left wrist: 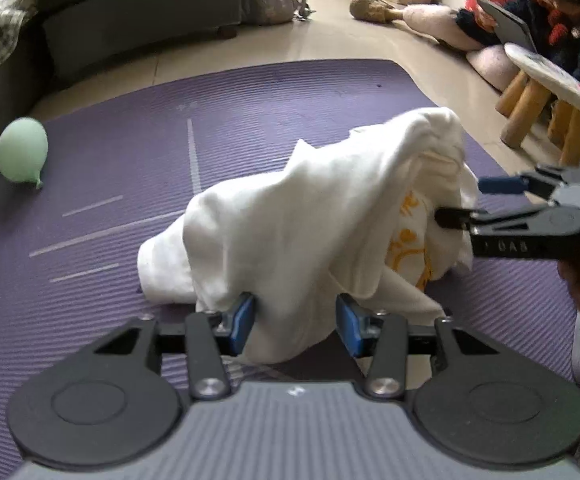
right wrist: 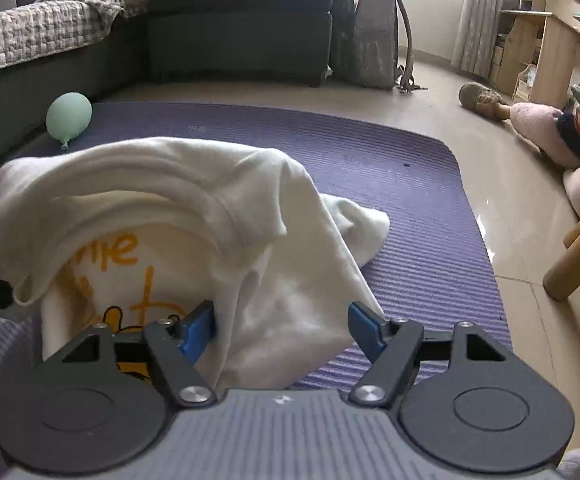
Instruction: Fold clothes
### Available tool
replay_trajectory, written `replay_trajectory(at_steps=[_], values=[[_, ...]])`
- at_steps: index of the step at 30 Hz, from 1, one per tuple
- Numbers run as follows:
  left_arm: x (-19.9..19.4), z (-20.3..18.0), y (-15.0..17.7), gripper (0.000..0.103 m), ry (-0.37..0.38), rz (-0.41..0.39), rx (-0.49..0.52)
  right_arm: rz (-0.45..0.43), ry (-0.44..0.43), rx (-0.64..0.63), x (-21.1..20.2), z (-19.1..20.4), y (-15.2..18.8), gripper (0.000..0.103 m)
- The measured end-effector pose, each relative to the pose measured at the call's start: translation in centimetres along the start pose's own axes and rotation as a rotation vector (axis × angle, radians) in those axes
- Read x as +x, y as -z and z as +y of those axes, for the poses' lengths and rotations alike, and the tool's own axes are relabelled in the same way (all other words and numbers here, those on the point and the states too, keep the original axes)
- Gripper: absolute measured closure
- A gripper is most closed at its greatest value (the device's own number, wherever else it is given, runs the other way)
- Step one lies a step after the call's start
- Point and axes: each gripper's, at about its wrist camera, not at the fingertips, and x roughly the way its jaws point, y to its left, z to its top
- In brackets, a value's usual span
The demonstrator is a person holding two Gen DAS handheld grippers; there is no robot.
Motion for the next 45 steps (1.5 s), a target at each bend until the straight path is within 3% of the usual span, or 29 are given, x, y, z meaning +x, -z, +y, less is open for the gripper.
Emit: replay_trajectory(at_steps=[5,7,10,14,22,26,35,41,45], values=[[0.9,0.6,0.2,0.060,-0.012,0.002,-0.026,-0.063,-0.009,-0.068,-0.8,0.5,-0.2,0.026],[1.0,0.6,0.2,0.079,-0.023,-0.003,-0.027,-0.107,0.009,-0.129,-1.0,0.9,-0.4,0.026],[0.3,0.9,0.0,0.091,-0.040,-0.029,-0.044,-0.186,0.045,-0.221,-1.9,1.2,-0.8,0.026],[-1.2,1.8,-0.5,0.092,-0.088,-0.104,-0.090,-0.231,0.106,-0.312,-2.5,1.1,-0.7,0.026],[-3.4,4.1,-0.9,0.092,-0.115,-0.223,-0.229,-0.229,0.087,-0.375,-3.1,1.6,-0.4,0.026],[-3.6,4.5,-1.1,0.092,-0.117,-0.230,-0.248,-0.181,0.026,-0.345,-3.2,1.6,-0.4,0.026],[-3.6,4.5,-0.9,0.092,-0.102,-0.227,-0.256,-0.088,0.020,-0.279,-1.8,1.3,0.1,0.026],[-2.9,4.5,-0.7,0.091,-0.087,-0.196,-0.269,0.024,0.025,-0.072,0.3,-0.2,0.7,0.025],[-2.4,4.2,-0.6,0.090,-0.066,-0.179,-0.266,0.075,0.054,0.152,2.4,-2.2,1.4,0.021]])
